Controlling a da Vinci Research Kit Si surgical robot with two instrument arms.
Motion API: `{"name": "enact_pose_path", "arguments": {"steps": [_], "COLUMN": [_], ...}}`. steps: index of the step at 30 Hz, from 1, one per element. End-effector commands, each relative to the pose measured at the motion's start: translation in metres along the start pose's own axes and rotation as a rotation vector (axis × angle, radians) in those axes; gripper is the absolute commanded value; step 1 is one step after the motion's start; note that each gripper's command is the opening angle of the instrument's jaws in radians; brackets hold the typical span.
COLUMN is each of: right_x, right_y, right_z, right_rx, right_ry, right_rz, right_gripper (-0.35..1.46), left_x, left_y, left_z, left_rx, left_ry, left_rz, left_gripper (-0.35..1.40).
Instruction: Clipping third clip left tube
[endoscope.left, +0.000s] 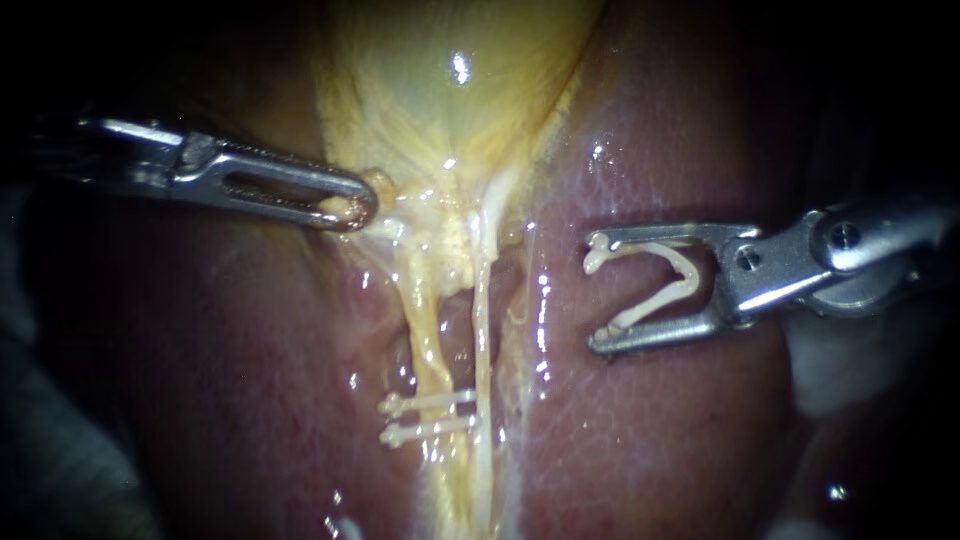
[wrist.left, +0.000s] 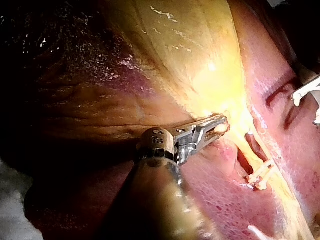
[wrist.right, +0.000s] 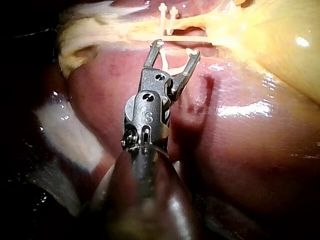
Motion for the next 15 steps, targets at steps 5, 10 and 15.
{"name": "enact_pose_path", "arguments": {"steps": [5,10,15], "right_x": [0.0000,0.0001,0.0002], "right_y": [0.0000,-0.0001,-0.0003], "right_z": [0.0001,0.0001,0.0006], "right_rx": [0.007,0.013,0.029], "right_ry": [0.001,0.002,0.006], "right_rz": [0.000,-0.001,-0.002], "right_gripper": [0.50,0.50,0.50], "left_x": [0.0007,0.0017,0.0025], "left_y": [0.0006,0.0016,0.0024], "left_z": [-0.0020,-0.0049,-0.0066], "left_rx": [-0.007,0.004,0.006], "left_ry": [-0.005,0.015,0.033], "left_rz": [-0.004,-0.015,-0.025], "left_gripper": [-0.35,-0.35,-0.35]}}
